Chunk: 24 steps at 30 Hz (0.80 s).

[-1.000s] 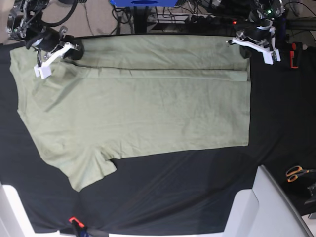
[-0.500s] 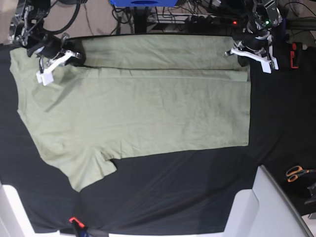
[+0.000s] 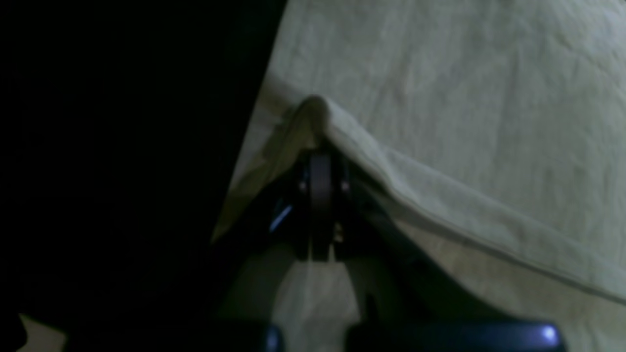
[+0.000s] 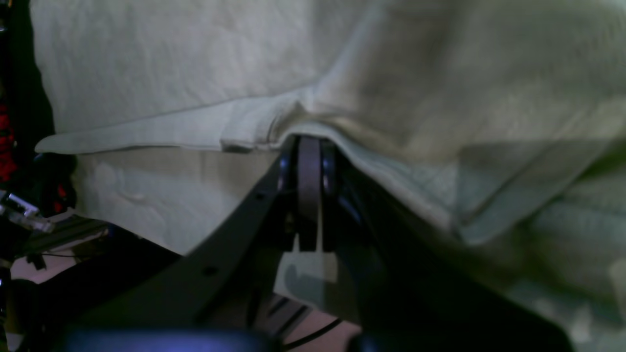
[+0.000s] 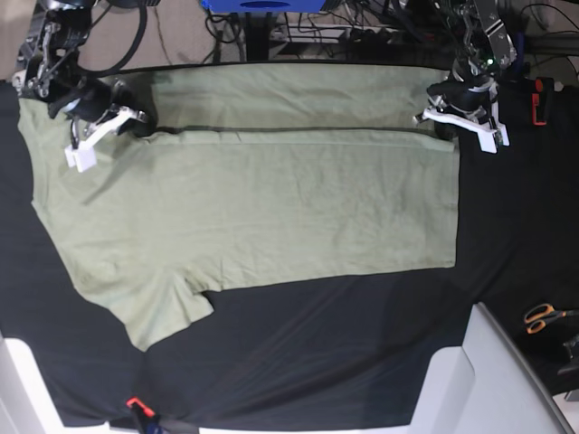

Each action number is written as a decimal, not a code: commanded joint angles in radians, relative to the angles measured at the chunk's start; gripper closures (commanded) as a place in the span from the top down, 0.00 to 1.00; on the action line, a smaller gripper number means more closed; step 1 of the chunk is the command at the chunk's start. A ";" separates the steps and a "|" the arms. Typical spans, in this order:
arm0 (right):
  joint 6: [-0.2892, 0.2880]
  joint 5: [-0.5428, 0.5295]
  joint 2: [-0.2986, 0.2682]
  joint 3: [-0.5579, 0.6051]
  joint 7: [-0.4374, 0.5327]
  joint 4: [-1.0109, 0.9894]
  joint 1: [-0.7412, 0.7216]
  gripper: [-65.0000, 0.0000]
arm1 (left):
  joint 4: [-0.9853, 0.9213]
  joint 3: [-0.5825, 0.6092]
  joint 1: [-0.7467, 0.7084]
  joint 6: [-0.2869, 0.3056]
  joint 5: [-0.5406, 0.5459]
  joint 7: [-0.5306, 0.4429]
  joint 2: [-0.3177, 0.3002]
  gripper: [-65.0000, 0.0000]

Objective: Fold the T-shirt properly
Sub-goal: 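Grasp the shirt near the sleeve with the right gripper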

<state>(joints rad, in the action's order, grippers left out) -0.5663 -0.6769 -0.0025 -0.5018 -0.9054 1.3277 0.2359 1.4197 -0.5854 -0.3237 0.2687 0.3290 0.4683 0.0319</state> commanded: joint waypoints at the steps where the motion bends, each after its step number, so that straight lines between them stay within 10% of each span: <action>1: -0.008 -0.019 -0.018 -0.005 0.012 0.006 -0.013 0.01 | 0.013 -0.002 0.007 0.007 0.008 -0.016 -0.007 0.00; 24: -0.008 -0.017 -0.069 0.005 0.012 -0.076 -0.228 0.01 | -0.046 -0.008 0.165 0.007 -0.138 -0.016 0.015 0.00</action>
<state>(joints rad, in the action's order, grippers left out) -0.5659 -0.6724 -0.0536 -0.4942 -0.9108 1.2293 0.0257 1.3529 -0.5926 -0.1665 0.2684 0.1818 0.4679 0.0525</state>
